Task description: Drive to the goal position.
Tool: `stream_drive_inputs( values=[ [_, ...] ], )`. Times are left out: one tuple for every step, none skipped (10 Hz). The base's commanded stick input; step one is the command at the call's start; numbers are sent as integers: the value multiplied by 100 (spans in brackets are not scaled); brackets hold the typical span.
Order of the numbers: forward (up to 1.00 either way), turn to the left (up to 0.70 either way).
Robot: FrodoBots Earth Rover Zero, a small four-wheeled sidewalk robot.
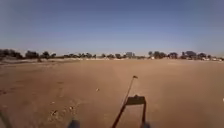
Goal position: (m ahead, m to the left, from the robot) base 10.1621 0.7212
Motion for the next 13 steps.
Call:
stream_drive_inputs(
  values=[
    [100, 0],
    [100, 0],
    [100, 0],
    [100, 0],
    [100, 0],
    [100, 0],
    [100, 0],
    [100, 0],
    [100, 0],
    [100, 0],
    [100, 0],
    [100, 0],
    [100, 0]
  ],
)
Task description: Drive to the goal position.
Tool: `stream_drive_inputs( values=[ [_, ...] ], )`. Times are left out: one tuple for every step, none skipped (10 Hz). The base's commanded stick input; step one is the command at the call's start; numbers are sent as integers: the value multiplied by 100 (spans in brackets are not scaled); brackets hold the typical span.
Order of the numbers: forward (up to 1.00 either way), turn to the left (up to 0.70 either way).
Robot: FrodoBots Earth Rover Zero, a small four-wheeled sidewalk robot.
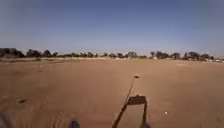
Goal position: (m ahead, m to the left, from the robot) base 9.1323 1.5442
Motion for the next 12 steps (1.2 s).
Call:
stream_drive_inputs(
  values=[
    [100, 0],
    [100, 0],
    [100, 0],
    [100, 0],
    [100, 0],
    [100, 0],
    [100, 0],
    [100, 0],
    [100, 0],
    [100, 0],
    [100, 0],
    [100, 0]
  ],
)
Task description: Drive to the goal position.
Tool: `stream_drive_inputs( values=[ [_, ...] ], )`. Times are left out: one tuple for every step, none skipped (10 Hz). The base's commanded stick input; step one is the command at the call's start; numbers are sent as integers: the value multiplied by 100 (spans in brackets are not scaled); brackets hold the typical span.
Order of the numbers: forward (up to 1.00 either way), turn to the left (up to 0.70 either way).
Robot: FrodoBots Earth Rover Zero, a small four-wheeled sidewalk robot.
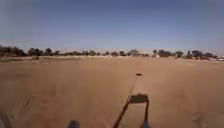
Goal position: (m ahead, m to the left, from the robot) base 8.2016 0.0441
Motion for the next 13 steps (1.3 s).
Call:
stream_drive_inputs(
  values=[
    [100, 0],
    [100, 0],
    [100, 0],
    [100, 0],
    [100, 0],
    [100, 0],
    [100, 0],
    [100, 0],
    [100, 0],
    [100, 0],
    [100, 0],
    [100, 0],
    [100, 0]
  ],
)
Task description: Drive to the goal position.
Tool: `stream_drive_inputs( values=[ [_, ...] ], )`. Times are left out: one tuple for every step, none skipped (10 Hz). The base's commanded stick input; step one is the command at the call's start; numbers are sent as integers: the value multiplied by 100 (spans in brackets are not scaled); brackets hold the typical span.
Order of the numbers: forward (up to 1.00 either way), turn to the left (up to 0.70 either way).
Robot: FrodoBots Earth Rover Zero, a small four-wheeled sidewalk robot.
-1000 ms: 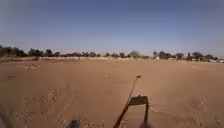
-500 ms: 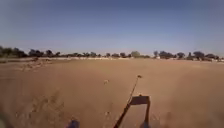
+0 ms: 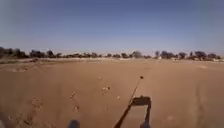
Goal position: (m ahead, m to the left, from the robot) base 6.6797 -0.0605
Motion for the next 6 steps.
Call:
stream_drive_inputs(
  values=[
    [100, 0],
    [100, 0],
    [100, 0],
    [100, 0],
    [100, 0],
    [100, 0]
  ],
)
